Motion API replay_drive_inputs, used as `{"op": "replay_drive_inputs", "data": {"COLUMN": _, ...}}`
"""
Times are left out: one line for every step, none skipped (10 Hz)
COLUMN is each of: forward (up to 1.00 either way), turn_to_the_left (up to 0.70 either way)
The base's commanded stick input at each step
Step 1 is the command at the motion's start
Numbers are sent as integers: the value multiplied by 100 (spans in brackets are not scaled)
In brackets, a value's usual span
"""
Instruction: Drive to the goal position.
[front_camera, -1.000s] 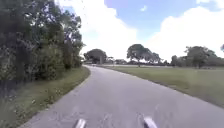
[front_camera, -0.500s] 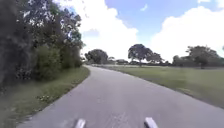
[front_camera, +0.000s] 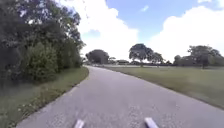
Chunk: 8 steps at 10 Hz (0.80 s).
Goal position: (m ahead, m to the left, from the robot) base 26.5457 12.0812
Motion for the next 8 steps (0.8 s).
{"op": "replay_drive_inputs", "data": {"forward": 70, "turn_to_the_left": 0}}
{"op": "replay_drive_inputs", "data": {"forward": 70, "turn_to_the_left": 0}}
{"op": "replay_drive_inputs", "data": {"forward": 70, "turn_to_the_left": 0}}
{"op": "replay_drive_inputs", "data": {"forward": 70, "turn_to_the_left": 0}}
{"op": "replay_drive_inputs", "data": {"forward": 70, "turn_to_the_left": 0}}
{"op": "replay_drive_inputs", "data": {"forward": 70, "turn_to_the_left": 0}}
{"op": "replay_drive_inputs", "data": {"forward": 70, "turn_to_the_left": 0}}
{"op": "replay_drive_inputs", "data": {"forward": 70, "turn_to_the_left": 0}}
